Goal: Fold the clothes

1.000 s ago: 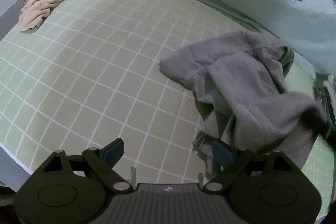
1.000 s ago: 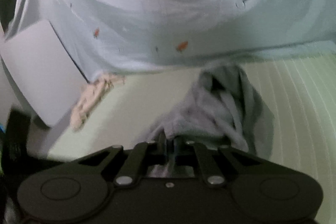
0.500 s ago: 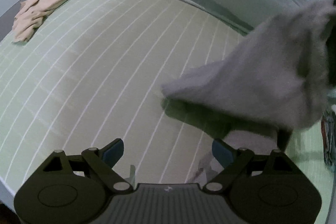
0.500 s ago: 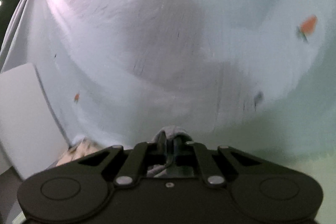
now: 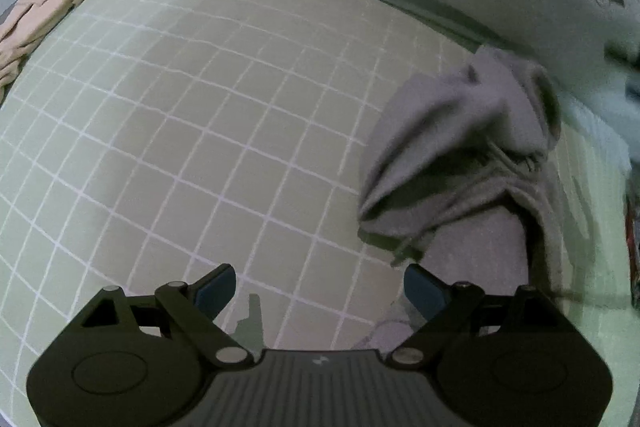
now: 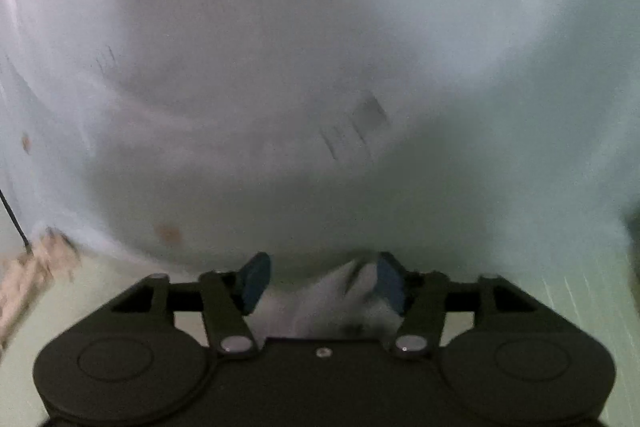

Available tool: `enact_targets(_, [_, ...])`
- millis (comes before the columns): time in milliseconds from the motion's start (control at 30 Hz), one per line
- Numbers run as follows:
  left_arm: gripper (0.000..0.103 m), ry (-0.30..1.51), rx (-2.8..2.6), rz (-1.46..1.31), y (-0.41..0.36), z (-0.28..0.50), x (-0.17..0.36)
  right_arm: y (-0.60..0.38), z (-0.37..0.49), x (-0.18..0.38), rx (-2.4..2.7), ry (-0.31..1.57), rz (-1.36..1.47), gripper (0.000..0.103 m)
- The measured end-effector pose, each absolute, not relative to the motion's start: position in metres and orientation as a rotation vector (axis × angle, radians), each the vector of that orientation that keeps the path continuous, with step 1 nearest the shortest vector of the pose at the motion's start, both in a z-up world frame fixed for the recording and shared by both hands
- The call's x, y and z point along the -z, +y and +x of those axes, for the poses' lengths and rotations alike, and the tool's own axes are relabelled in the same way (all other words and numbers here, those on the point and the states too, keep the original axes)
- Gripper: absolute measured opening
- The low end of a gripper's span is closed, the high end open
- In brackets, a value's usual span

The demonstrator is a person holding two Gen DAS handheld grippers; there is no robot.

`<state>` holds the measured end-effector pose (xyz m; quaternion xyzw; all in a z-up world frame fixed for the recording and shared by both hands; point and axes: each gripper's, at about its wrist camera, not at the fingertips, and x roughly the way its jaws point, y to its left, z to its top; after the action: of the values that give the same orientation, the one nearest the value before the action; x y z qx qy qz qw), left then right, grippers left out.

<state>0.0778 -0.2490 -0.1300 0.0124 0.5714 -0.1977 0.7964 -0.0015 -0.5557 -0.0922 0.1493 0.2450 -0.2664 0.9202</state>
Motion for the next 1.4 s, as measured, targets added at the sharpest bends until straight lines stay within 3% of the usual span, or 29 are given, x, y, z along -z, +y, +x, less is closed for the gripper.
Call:
enact_targets(200, [0.091, 1.198, 0.455, 0.079, -0.261, 0.065, 0.121, -0.542, -0.107, 0.156, 0.715, 0.671, 0.518, 0.092])
enact_targets(267, [0.091, 1.181, 0.466, 0.092, -0.266, 0.058, 0.116, -0.533, -0.142, 0.172, 0.769, 0.725, 0.554, 0.096])
enact_targets(567, [0.087, 1.118, 0.584, 0.119, -0.298, 0.021, 0.102, -0.484, -0.195, 0.19, 0.728, 0.803, 0.532, 0.098])
enact_targets(633, [0.074, 1.097, 0.636, 0.129, -0.309, 0.012, 0.098, -0.473, -0.189, 0.19, 0.663, 0.807, 0.515, 0.096])
enact_targets(733, [0.059, 1.103, 0.721, 0.139, -0.326, 0.003, 0.097, -0.46, -0.177, 0.191, 0.575, 0.812, 0.498, 0.084])
enact_targets(867, [0.051, 1.095, 0.768, 0.202, -0.345, -0.006, 0.101, -0.449, -0.162, 0.198, 0.473, 0.823, 0.525, 0.055])
enact_targets(933, [0.034, 1.095, 0.784, 0.22, -0.35, -0.007, 0.103, -0.445, -0.159, 0.202, 0.441, 0.826, 0.539, 0.045])
enact_targets(1000, [0.032, 1.096, 0.798, 0.225, -0.353, -0.006, 0.103, -0.441, -0.155, 0.206, 0.409, 0.829, 0.552, 0.037])
enact_targets(1133, [0.025, 1.07, 0.819, 0.23, -0.352, -0.006, 0.095, -0.438, -0.15, 0.211, 0.405, 0.84, 0.563, 0.035])
enact_targets(1400, [0.024, 1.089, 0.855, 0.179, -0.356, -0.002, 0.093, -0.441, -0.146, 0.213, 0.42, 0.839, 0.584, 0.028])
